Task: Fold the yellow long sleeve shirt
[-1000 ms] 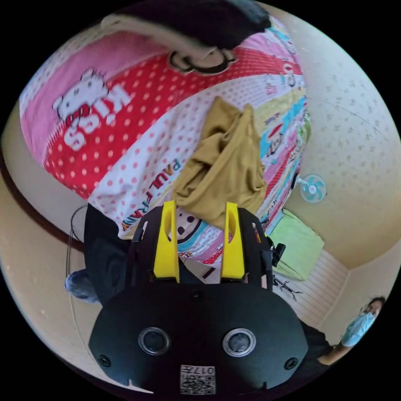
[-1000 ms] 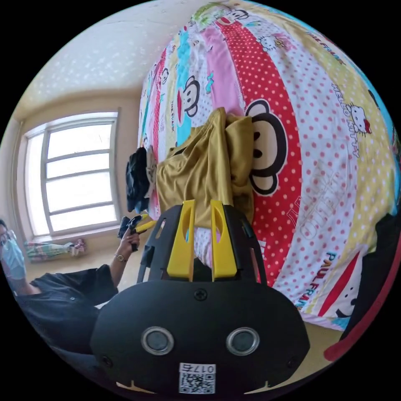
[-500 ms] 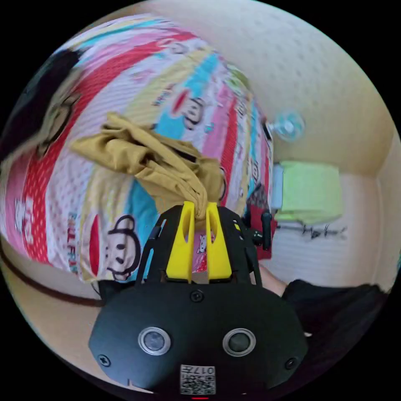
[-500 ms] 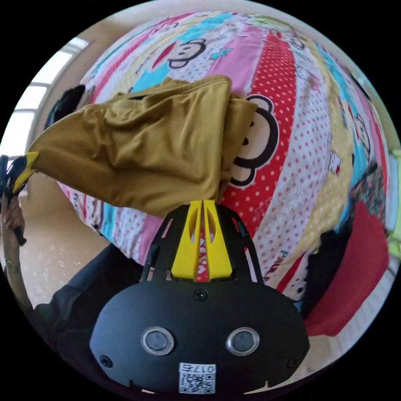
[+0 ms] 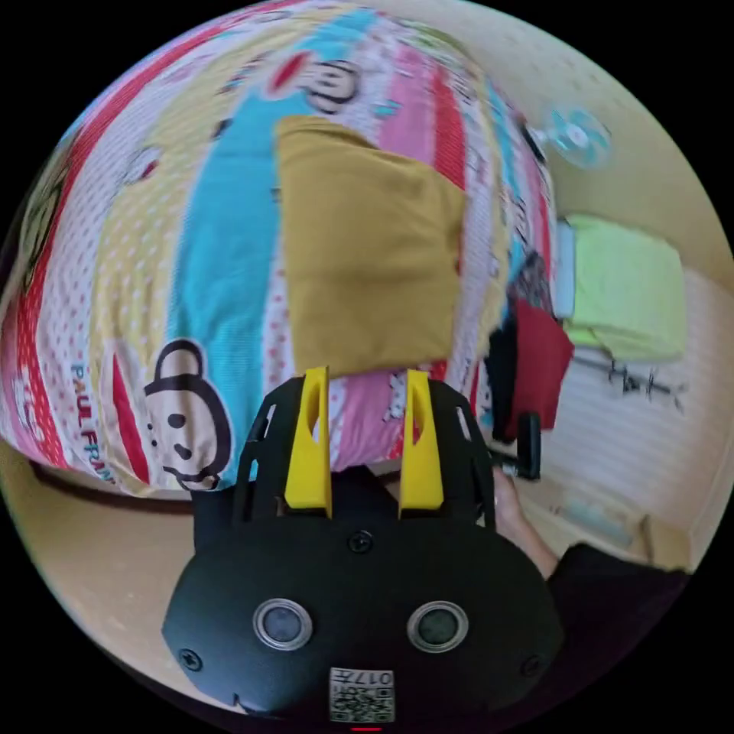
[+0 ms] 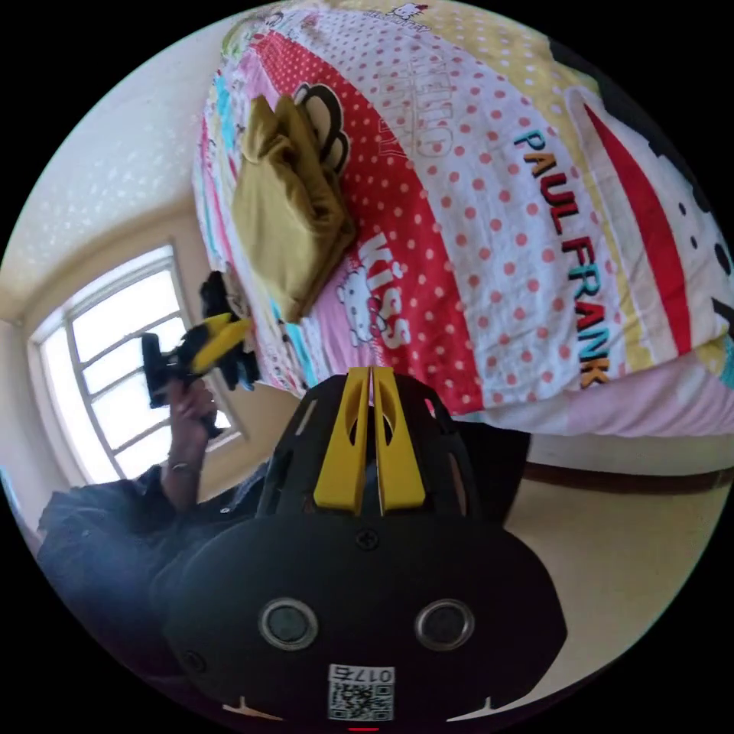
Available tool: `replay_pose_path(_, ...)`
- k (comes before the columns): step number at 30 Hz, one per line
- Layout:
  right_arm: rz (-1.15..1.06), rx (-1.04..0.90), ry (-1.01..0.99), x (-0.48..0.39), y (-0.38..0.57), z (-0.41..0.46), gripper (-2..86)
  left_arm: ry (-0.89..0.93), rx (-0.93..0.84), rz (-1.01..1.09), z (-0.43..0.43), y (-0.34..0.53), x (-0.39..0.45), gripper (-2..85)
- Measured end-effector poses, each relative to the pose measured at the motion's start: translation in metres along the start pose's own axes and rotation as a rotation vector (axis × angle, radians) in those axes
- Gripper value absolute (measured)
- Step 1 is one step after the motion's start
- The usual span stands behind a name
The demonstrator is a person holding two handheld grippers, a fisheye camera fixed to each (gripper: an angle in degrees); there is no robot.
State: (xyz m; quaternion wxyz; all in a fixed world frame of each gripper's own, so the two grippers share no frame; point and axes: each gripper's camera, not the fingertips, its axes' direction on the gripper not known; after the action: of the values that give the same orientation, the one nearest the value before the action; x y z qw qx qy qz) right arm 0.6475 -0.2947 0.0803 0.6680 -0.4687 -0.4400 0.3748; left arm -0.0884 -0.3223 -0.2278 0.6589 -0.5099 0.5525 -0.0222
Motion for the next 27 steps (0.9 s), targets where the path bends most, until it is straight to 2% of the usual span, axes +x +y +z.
replay_pose_path(1,0.021,0.028,-0.054,0.004,-0.001,-0.003,6.6,0.056,0.011,-0.07,0.008,-0.009,-0.023,14.9)
replay_pose_path(3,0.103,0.127,-0.291,0.021,-0.005,-0.005,14.4,0.173,-0.069,-0.143,0.039,-0.026,-0.051,14.6)
replay_pose_path(4,0.115,0.152,-0.352,0.025,-0.007,-0.004,15.1,0.258,-0.146,-0.192,0.064,-0.033,-0.063,13.7)
replay_pose_path(6,0.181,0.227,-0.495,0.036,-0.016,0.007,17.9,0.316,-0.143,-0.271,0.076,-0.035,-0.074,10.8)
replay_pose_path(9,0.246,0.225,-0.531,0.039,-0.04,0.031,21.6,0.425,-0.204,-0.276,0.08,-0.037,-0.078,7.3)
replay_pose_path(11,0.246,0.248,-0.569,0.035,-0.054,0.044,22.5,0.469,-0.249,-0.175,0.066,-0.036,-0.07,6.4)
replay_pose_path(14,0.243,0.309,-0.617,0.029,-0.074,0.06,21.1,0.579,-0.255,-0.079,0.035,-0.027,-0.062,5.7)
replay_pose_path(17,0.204,0.347,-0.832,0.01,-0.081,0.075,12.1,0.625,-0.241,-0.025,-0.003,-0.017,-0.064,5.5)
replay_pose_path(19,0.126,0.322,-0.765,-0.033,-0.075,0.072,8.5,0.649,-0.171,0.038,-0.039,-0.018,-0.072,5.4)
replay_pose_path(21,-0.075,0.245,-0.558,-0.12,-0.066,0.073,6.6,0.666,-0.102,0.065,-0.083,-0.02,-0.087,5.4)
replay_pose_path(23,-0.198,0.193,-0.47,-0.187,-0.062,0.089,5.2,0.721,-0.003,0.105,-0.148,-0.018,-0.11,5.3)
replay_pose_path(27,-0.367,0.073,-0.439,-0.324,-0.061,0.164,4.1,0.71,0.182,0.192,-0.258,-0.006,-0.143,5.3)
